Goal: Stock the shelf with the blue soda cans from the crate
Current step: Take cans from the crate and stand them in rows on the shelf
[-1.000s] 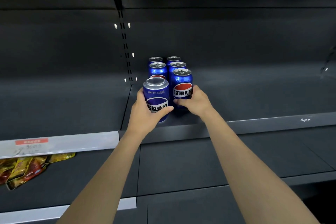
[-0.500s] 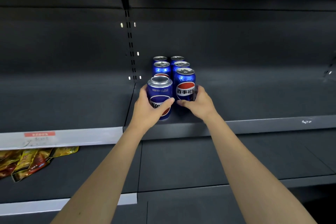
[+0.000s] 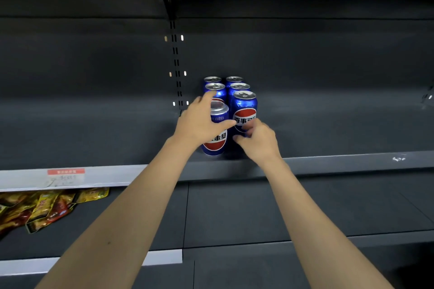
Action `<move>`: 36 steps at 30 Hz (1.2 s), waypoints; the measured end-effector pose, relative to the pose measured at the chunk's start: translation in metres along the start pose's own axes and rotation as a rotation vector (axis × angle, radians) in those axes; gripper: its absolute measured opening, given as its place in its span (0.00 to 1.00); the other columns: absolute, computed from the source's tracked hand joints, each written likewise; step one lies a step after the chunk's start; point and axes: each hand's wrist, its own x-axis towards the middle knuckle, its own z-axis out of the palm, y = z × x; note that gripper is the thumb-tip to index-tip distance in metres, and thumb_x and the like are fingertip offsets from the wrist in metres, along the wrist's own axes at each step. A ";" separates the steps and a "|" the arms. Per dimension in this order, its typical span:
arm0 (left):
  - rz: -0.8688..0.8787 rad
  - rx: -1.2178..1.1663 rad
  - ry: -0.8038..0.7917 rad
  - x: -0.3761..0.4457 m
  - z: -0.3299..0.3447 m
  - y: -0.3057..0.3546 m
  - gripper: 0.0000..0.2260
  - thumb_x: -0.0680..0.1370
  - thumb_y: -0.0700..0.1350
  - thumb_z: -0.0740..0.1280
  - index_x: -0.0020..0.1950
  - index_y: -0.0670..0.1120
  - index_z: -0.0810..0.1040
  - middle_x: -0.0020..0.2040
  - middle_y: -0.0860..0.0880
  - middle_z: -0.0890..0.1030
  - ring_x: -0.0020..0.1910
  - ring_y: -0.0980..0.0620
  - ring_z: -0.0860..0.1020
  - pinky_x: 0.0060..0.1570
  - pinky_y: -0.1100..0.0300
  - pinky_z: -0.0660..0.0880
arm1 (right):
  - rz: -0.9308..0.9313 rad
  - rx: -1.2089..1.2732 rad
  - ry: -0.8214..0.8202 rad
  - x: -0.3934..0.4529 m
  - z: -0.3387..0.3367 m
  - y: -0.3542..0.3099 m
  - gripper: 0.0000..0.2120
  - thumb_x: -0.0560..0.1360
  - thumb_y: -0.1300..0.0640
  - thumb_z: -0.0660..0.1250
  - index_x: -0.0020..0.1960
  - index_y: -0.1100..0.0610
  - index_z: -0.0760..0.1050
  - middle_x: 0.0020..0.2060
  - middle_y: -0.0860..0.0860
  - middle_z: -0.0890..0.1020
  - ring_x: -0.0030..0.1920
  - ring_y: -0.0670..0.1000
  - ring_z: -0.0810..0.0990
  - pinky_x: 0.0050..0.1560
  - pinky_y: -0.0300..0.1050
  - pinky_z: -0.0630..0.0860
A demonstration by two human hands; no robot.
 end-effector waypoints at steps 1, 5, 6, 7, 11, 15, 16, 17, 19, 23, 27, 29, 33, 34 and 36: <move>-0.006 0.053 0.010 0.001 0.000 0.001 0.31 0.69 0.59 0.72 0.67 0.52 0.68 0.63 0.50 0.74 0.62 0.49 0.73 0.57 0.55 0.70 | -0.009 -0.002 -0.023 -0.001 0.002 -0.002 0.17 0.72 0.56 0.71 0.59 0.59 0.74 0.55 0.56 0.78 0.55 0.55 0.77 0.53 0.46 0.74; -0.042 0.027 0.091 0.002 -0.002 0.001 0.28 0.69 0.57 0.72 0.66 0.52 0.71 0.59 0.48 0.74 0.57 0.47 0.75 0.51 0.57 0.72 | -0.025 -0.044 -0.072 -0.005 0.007 -0.004 0.16 0.73 0.57 0.70 0.59 0.59 0.74 0.56 0.56 0.77 0.55 0.55 0.77 0.53 0.46 0.74; -0.071 -0.014 0.110 0.001 -0.003 0.000 0.28 0.70 0.56 0.72 0.67 0.53 0.70 0.60 0.48 0.73 0.57 0.47 0.75 0.52 0.57 0.71 | -0.034 -0.075 -0.072 -0.006 0.007 -0.005 0.16 0.73 0.57 0.69 0.59 0.59 0.74 0.57 0.56 0.77 0.55 0.55 0.76 0.52 0.45 0.73; -0.102 -0.061 0.132 0.000 -0.004 -0.003 0.27 0.70 0.55 0.71 0.67 0.53 0.71 0.60 0.47 0.73 0.57 0.47 0.75 0.52 0.58 0.71 | -0.050 -0.129 -0.069 -0.007 0.006 -0.005 0.16 0.73 0.59 0.68 0.60 0.60 0.73 0.57 0.56 0.76 0.56 0.56 0.76 0.52 0.45 0.73; -0.142 -0.133 0.195 -0.008 -0.003 -0.011 0.21 0.72 0.54 0.70 0.63 0.51 0.74 0.58 0.48 0.71 0.55 0.48 0.75 0.49 0.62 0.69 | -0.174 -0.360 -0.137 -0.010 0.007 -0.011 0.23 0.72 0.59 0.67 0.66 0.60 0.67 0.62 0.57 0.73 0.61 0.59 0.72 0.58 0.51 0.73; -0.170 -0.253 0.254 -0.012 -0.005 -0.011 0.18 0.73 0.53 0.69 0.61 0.50 0.73 0.57 0.49 0.71 0.53 0.51 0.73 0.47 0.61 0.72 | -0.198 -0.232 -0.169 -0.014 0.020 -0.021 0.42 0.66 0.50 0.76 0.73 0.57 0.58 0.67 0.54 0.69 0.65 0.56 0.70 0.62 0.53 0.72; -0.167 -0.291 0.264 -0.012 -0.006 -0.010 0.17 0.73 0.52 0.70 0.60 0.50 0.73 0.56 0.50 0.70 0.53 0.52 0.74 0.47 0.61 0.73 | -0.194 -0.177 -0.128 -0.015 0.024 -0.024 0.45 0.65 0.49 0.77 0.73 0.56 0.57 0.68 0.53 0.68 0.65 0.55 0.70 0.62 0.52 0.72; -0.162 -0.334 0.271 -0.012 -0.007 -0.010 0.17 0.73 0.52 0.70 0.59 0.50 0.73 0.55 0.50 0.70 0.52 0.52 0.74 0.47 0.60 0.75 | -0.196 -0.137 -0.076 -0.015 0.026 -0.026 0.45 0.65 0.50 0.78 0.73 0.56 0.57 0.67 0.53 0.68 0.65 0.54 0.70 0.61 0.51 0.73; -0.161 -0.402 0.274 -0.013 -0.011 -0.009 0.16 0.73 0.51 0.70 0.58 0.50 0.73 0.54 0.51 0.71 0.52 0.52 0.76 0.49 0.59 0.78 | -0.224 -0.113 0.010 -0.014 0.028 -0.030 0.39 0.67 0.54 0.76 0.71 0.56 0.60 0.64 0.53 0.71 0.61 0.54 0.73 0.53 0.47 0.73; -0.081 -0.310 0.145 -0.014 -0.022 -0.023 0.19 0.71 0.56 0.71 0.57 0.51 0.70 0.54 0.51 0.72 0.52 0.52 0.75 0.50 0.58 0.76 | -0.324 -0.187 0.051 -0.007 0.019 -0.035 0.34 0.67 0.59 0.74 0.69 0.56 0.63 0.61 0.52 0.72 0.58 0.54 0.74 0.48 0.44 0.71; -0.037 -0.174 -0.058 -0.015 -0.039 -0.039 0.29 0.65 0.59 0.75 0.60 0.51 0.70 0.53 0.51 0.77 0.49 0.54 0.76 0.50 0.61 0.74 | -0.452 -0.345 0.011 0.006 0.001 -0.039 0.34 0.68 0.63 0.71 0.71 0.56 0.62 0.64 0.54 0.68 0.61 0.56 0.71 0.54 0.48 0.72; -0.002 -0.017 -0.130 -0.013 -0.041 -0.040 0.33 0.63 0.61 0.76 0.62 0.51 0.69 0.54 0.51 0.77 0.49 0.52 0.75 0.51 0.59 0.73 | -0.527 -0.437 -0.015 0.013 -0.009 -0.045 0.35 0.68 0.66 0.69 0.72 0.57 0.61 0.65 0.54 0.67 0.63 0.57 0.68 0.57 0.49 0.70; 0.068 0.083 -0.155 -0.007 -0.033 -0.029 0.42 0.63 0.61 0.76 0.72 0.48 0.63 0.65 0.50 0.71 0.63 0.50 0.71 0.61 0.57 0.69 | -0.659 -0.642 -0.093 0.023 -0.025 -0.061 0.35 0.69 0.71 0.64 0.74 0.56 0.58 0.67 0.53 0.65 0.63 0.57 0.66 0.59 0.44 0.65; 0.083 0.043 -0.168 -0.005 -0.029 -0.026 0.44 0.63 0.61 0.76 0.73 0.48 0.61 0.66 0.50 0.71 0.65 0.50 0.70 0.64 0.55 0.68 | -0.689 -0.689 -0.111 0.024 -0.025 -0.064 0.35 0.70 0.70 0.64 0.74 0.56 0.58 0.66 0.53 0.65 0.62 0.56 0.66 0.58 0.43 0.64; 0.088 0.010 -0.189 -0.003 -0.020 -0.021 0.42 0.62 0.60 0.76 0.72 0.50 0.63 0.63 0.51 0.74 0.62 0.50 0.72 0.63 0.52 0.70 | -0.726 -0.773 -0.137 0.024 -0.023 -0.067 0.35 0.70 0.68 0.66 0.73 0.55 0.58 0.66 0.53 0.64 0.60 0.56 0.66 0.56 0.43 0.64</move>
